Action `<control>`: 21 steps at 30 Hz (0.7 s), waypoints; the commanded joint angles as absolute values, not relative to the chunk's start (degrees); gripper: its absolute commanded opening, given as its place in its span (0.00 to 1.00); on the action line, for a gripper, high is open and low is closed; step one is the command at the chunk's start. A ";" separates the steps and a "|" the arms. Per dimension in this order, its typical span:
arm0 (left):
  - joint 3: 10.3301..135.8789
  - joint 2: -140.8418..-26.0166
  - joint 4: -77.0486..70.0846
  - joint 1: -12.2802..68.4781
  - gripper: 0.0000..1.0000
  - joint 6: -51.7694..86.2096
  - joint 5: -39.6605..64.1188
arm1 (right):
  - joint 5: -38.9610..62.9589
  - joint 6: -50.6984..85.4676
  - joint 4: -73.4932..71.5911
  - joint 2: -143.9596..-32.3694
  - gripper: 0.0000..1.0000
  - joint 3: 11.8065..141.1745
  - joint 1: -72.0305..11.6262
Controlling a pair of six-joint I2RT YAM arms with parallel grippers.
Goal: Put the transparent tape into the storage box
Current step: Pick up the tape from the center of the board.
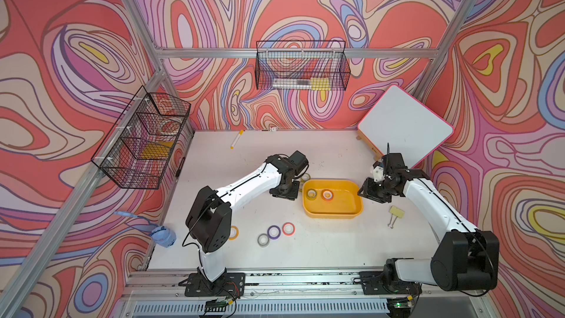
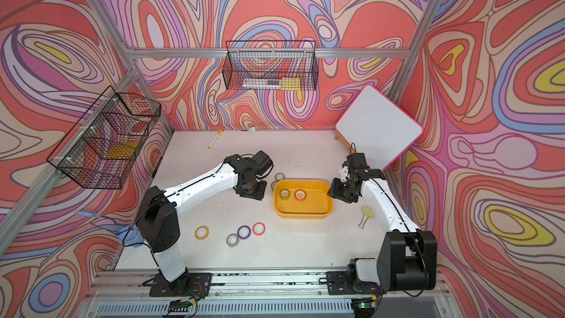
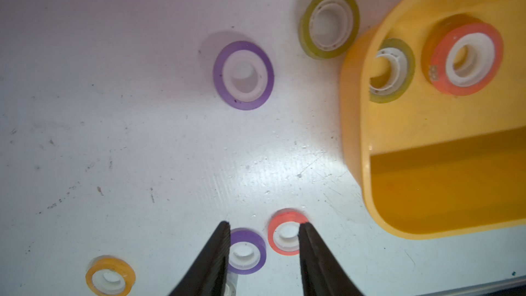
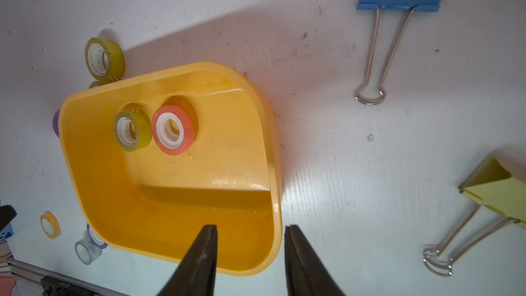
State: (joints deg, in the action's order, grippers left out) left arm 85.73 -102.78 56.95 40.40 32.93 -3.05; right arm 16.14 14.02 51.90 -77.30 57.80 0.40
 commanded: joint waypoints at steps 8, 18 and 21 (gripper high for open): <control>81.69 -102.48 49.74 35.60 0.49 27.81 -2.37 | 13.81 13.35 51.70 -77.75 0.49 62.05 -4.78; 83.82 -109.76 46.86 35.64 0.45 27.85 -1.16 | 13.80 14.92 51.76 -80.14 0.48 64.25 -6.16; 83.89 -111.65 45.23 35.50 0.44 28.25 -0.87 | 13.80 14.87 52.16 -79.97 0.47 64.12 -6.24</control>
State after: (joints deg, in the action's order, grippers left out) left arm 82.50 -109.80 46.92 35.64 28.49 -1.61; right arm 14.33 14.48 51.88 -79.59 62.81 -6.07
